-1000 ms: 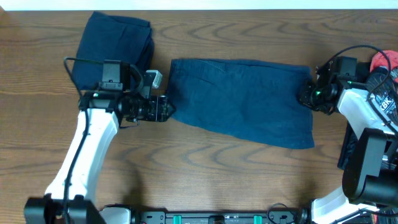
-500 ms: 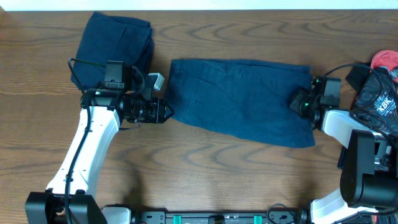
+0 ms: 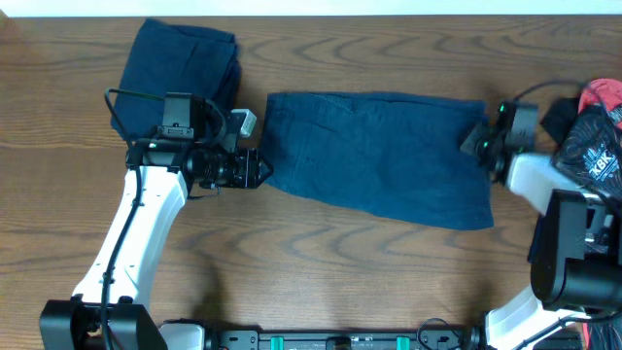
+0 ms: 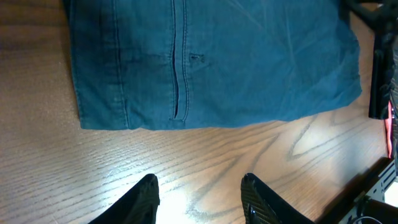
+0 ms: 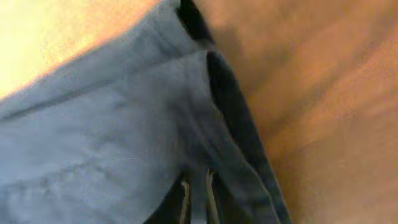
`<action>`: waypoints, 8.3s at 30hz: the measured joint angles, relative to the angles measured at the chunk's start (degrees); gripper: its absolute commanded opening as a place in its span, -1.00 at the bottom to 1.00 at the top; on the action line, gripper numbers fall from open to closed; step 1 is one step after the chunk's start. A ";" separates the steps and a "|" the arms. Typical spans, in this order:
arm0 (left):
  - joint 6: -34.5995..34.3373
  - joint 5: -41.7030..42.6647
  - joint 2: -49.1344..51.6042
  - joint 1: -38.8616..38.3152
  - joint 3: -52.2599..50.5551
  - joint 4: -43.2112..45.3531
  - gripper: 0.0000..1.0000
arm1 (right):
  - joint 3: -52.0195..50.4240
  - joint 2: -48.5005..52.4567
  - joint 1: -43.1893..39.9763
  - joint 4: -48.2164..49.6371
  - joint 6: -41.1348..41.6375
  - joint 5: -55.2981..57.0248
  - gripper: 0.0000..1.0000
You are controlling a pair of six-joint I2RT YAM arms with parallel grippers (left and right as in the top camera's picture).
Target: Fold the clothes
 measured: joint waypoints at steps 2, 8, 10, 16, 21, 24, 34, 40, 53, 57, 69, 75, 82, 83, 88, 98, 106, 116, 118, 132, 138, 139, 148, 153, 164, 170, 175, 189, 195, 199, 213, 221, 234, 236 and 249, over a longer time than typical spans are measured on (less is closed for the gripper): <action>0.00 0.07 0.00 0.00 0.00 -0.66 -0.09 | 6.25 0.11 -0.63 -10.14 -1.22 -1.84 -0.84; 0.00 0.24 0.00 0.00 0.00 -1.33 -0.08 | 21.07 0.11 -2.95 -24.76 -3.72 -4.79 -0.78; 0.00 0.26 0.00 0.00 0.00 -1.31 -0.08 | 22.05 0.11 -3.30 -25.62 -4.11 -5.01 -0.80; 0.02 0.26 0.00 0.00 0.00 -1.33 -0.08 | 22.10 5.07 -3.34 -28.04 -4.28 -5.97 -0.95; 0.00 0.26 0.00 0.00 0.00 -1.31 -0.08 | 21.94 14.73 -3.34 -25.73 -3.93 -8.31 -0.95; 0.00 0.42 0.00 -0.04 0.00 -1.33 -0.07 | 22.62 16.83 -3.67 -20.06 -2.84 -11.10 -0.95; -0.28 0.44 0.00 -0.04 0.00 0.70 0.15 | 24.46 23.08 -3.67 -0.68 0.85 -17.59 -0.93; -2.54 -2.56 0.00 -0.09 0.00 7.30 0.47 | 24.35 21.77 -4.61 -4.76 -0.94 -21.14 -0.49; -4.48 -6.82 19.19 -0.11 15.58 10.14 0.56 | 22.14 0.35 -8.72 -20.06 -5.75 -20.98 -0.03; -3.32 -8.48 25.64 -0.11 20.74 10.75 0.57 | 22.27 -3.34 -8.70 -24.41 -6.34 -21.09 -0.06; -1.36 -9.94 38.93 -2.23 21.75 24.94 0.18 | 22.16 -3.10 -8.70 -36.74 -7.41 -14.88 -0.10; -0.39 -11.04 40.30 -4.00 21.81 26.60 -0.07 | 22.16 -3.10 -8.70 -37.79 -7.41 -13.22 -0.11; -0.33 -14.23 39.58 -4.11 22.01 22.99 -0.05 | 22.16 -3.10 -8.70 -37.68 -7.41 -12.59 -0.11; -0.37 -15.08 39.28 -4.13 22.01 22.36 -0.04 | 22.16 -3.10 -8.70 -37.62 -7.41 -12.48 -0.11; 0.11 -18.51 36.63 -4.11 22.01 21.62 0.18 | 22.16 -3.10 -8.70 -37.18 -7.41 -12.28 -0.11; 0.26 -19.93 35.04 -4.11 22.01 22.01 0.73 | 22.16 -3.10 -8.70 -37.16 -7.41 -12.24 -0.12; 0.20 -15.69 35.65 -4.11 22.01 25.16 0.11 | 22.16 -3.10 -8.70 -37.18 -7.39 -12.24 -0.14; 0.26 -14.14 36.65 -4.11 22.01 25.57 0.12 | 22.16 -3.10 -8.70 -37.31 -7.41 -12.24 -0.18; 0.26 -14.45 36.65 -4.11 22.01 25.88 0.12 | 22.16 -3.10 -8.70 -37.55 -7.41 -12.24 -0.20; 0.11 -14.21 40.50 -3.93 21.99 27.82 -0.40 | 22.16 -3.10 -8.70 -38.12 -7.41 -12.22 -0.20; 0.15 -13.68 39.78 -3.93 21.99 27.63 -0.42 | 22.16 -3.10 -8.70 -38.10 -7.41 -12.17 -0.19; 0.15 -13.64 39.08 -3.96 21.94 27.30 -0.42 | 22.16 -3.10 -8.70 -38.03 -7.41 -12.15 -0.18; 0.22 -12.52 28.28 -4.13 21.81 22.73 -0.42 | 22.16 -3.10 -8.70 -32.76 -7.76 -10.99 -0.21; 0.13 -12.46 26.80 -4.11 21.79 18.84 -0.51 | 22.12 -3.10 -8.66 -25.05 -11.89 -10.71 -0.12; 1.14 -12.74 22.12 -4.11 21.64 12.83 0.01 | 22.12 2.89 -4.20 -14.75 -18.40 -11.47 0.13; 2.45 -15.72 22.34 -4.11 21.66 14.78 0.35 | 22.12 8.87 -3.87 -11.28 -18.99 -11.67 0.38; 3.13 -16.65 29.75 -4.11 21.66 20.24 0.44 | 22.10 9.97 -3.87 -11.63 -19.04 -11.78 0.43; 2.99 -16.96 38.16 -4.11 21.64 26.75 -0.23 | 22.10 9.97 -3.87 -15.80 -19.04 -11.96 0.39; 2.84 -16.74 38.14 -4.07 21.64 26.67 -0.88 | 22.10 9.97 -3.87 -15.74 -19.04 -11.96 0.39; 3.28 -16.70 37.20 -4.02 21.64 24.83 -0.88 | 22.10 9.97 -4.02 -14.91 -19.04 -11.93 0.42; 3.28 -15.65 22.08 -4.07 21.62 15.63 -0.88 | 22.10 9.97 -8.76 -10.01 -17.22 -14.25 0.24; 3.26 -15.67 21.79 -4.07 21.62 12.90 -0.88 | 22.12 12.70 -4.48 -5.66 -17.22 -15.89 0.36; 3.28 -15.65 9.70 -4.07 21.62 6.38 -0.88 | 22.10 18.32 -0.87 6.95 -17.46 -16.41 0.51; 3.28 -15.65 8.83 -4.07 21.62 6.36 -0.88 | 22.10 18.32 -0.35 7.39 -17.44 -16.44 0.51; 3.28 -15.65 8.57 -4.07 21.62 3.72 -0.88 | 22.12 19.12 3.10 13.57 -17.44 -16.39 0.43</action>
